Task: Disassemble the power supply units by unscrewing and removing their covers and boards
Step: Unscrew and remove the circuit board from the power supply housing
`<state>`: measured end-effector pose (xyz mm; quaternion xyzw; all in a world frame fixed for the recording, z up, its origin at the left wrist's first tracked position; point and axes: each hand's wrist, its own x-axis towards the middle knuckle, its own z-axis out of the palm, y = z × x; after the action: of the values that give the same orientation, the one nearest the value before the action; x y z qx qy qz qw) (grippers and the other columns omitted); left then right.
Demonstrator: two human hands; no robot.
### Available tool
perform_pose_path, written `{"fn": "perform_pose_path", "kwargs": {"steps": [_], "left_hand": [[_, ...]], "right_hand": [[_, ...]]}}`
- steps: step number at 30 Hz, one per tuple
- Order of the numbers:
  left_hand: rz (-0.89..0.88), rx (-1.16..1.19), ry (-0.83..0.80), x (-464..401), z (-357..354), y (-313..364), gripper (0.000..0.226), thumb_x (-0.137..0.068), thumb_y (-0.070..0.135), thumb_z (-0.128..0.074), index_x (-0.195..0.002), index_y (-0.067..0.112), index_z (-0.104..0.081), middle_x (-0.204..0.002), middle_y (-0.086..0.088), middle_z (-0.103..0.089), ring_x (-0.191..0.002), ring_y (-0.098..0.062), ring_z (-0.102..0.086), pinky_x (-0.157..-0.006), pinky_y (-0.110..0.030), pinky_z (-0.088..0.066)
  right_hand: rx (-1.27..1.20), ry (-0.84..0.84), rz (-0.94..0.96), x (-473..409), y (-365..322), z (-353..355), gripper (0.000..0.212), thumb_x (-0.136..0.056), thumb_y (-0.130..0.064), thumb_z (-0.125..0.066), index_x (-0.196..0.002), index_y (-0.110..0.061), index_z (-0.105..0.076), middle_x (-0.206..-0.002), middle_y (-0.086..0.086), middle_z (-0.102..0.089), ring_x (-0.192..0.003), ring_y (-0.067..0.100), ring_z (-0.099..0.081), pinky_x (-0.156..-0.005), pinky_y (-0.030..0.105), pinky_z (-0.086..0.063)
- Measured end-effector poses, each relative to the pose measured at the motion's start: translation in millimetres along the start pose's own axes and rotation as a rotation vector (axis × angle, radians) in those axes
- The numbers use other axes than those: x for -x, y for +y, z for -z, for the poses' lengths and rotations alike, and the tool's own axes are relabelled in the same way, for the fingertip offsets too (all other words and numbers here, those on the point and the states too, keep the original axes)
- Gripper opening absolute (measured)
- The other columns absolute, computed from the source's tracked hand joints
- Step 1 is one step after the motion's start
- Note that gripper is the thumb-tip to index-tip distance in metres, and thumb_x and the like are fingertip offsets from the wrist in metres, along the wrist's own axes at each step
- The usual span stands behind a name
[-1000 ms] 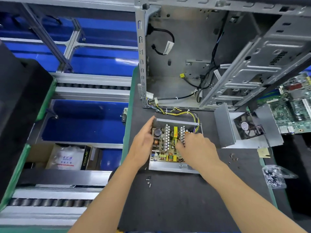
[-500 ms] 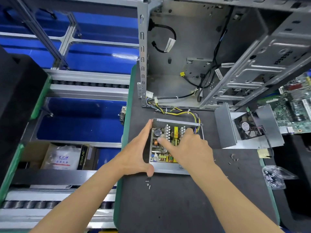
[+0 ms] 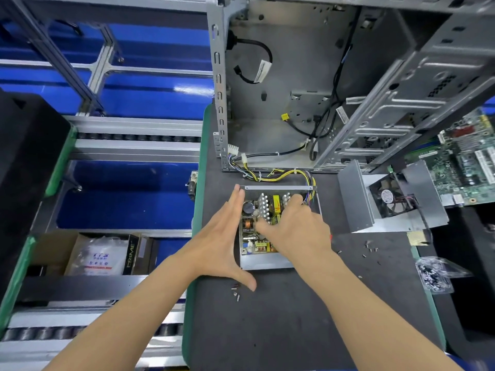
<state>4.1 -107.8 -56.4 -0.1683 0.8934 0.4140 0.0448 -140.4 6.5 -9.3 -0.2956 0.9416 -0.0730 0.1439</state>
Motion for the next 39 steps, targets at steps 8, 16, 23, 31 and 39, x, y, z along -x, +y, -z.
{"fn": "perform_pose_path", "kwargs": {"steps": [8,16,23,31,39], "left_hand": [[0.018,-0.007,0.068,-3.6,-2.8,-1.6,0.162,-0.045,0.075,-0.085,-0.146,0.042,0.037,-0.162,0.022,0.021,-0.154,-0.012,-0.001,-0.121,-0.033,-0.016],[0.021,-0.001,0.089,-4.8,-2.1,-2.0,0.164,-0.044,0.076,-0.085,-0.148,0.037,0.036,-0.16,0.028,0.02,-0.149,0.006,0.006,-0.121,-0.025,-0.012],[0.04,0.004,0.101,-6.2,-4.5,-2.8,0.165,-0.044,0.078,-0.084,-0.148,0.036,0.036,-0.165,0.017,0.018,-0.154,-0.012,-0.003,-0.123,-0.036,-0.018],[0.049,0.065,0.137,-7.5,-4.6,3.6,0.161,-0.046,0.069,-0.088,-0.147,0.043,0.034,-0.155,0.037,0.023,-0.145,0.007,-0.003,-0.112,-0.027,-0.026],[0.024,0.023,0.133,-14.6,-7.0,7.5,0.157,-0.049,0.063,-0.087,-0.144,0.048,0.037,-0.158,0.025,0.029,-0.146,0.008,0.018,-0.115,-0.024,-0.014]], "right_hand": [[-0.03,0.007,0.001,1.3,2.2,3.7,0.058,-0.073,-0.067,-0.055,-0.092,-0.016,-0.033,-0.066,-0.008,-0.032,-0.084,0.031,-0.056,-0.062,0.035,-0.035],[-0.054,0.015,0.01,8.4,6.4,21.5,0.055,-0.075,-0.064,-0.056,-0.094,-0.015,-0.038,-0.07,-0.005,-0.043,-0.078,0.03,-0.051,-0.063,0.036,-0.04],[-0.168,0.061,-0.012,5.4,18.0,41.8,0.05,-0.073,-0.064,-0.057,-0.082,-0.022,-0.032,-0.067,-0.006,-0.045,-0.059,0.01,-0.034,-0.048,0.03,-0.024],[-0.177,-0.023,-0.007,-10.3,34.5,44.1,0.051,-0.068,-0.069,-0.054,-0.078,-0.024,-0.031,-0.071,-0.003,-0.047,-0.065,0.021,-0.043,-0.05,0.032,-0.031],[-0.253,-0.159,0.032,-33.2,55.0,56.6,0.056,-0.059,-0.076,-0.051,-0.083,-0.027,-0.043,-0.079,-0.001,-0.059,-0.072,0.018,-0.059,-0.057,0.033,-0.048]]}}
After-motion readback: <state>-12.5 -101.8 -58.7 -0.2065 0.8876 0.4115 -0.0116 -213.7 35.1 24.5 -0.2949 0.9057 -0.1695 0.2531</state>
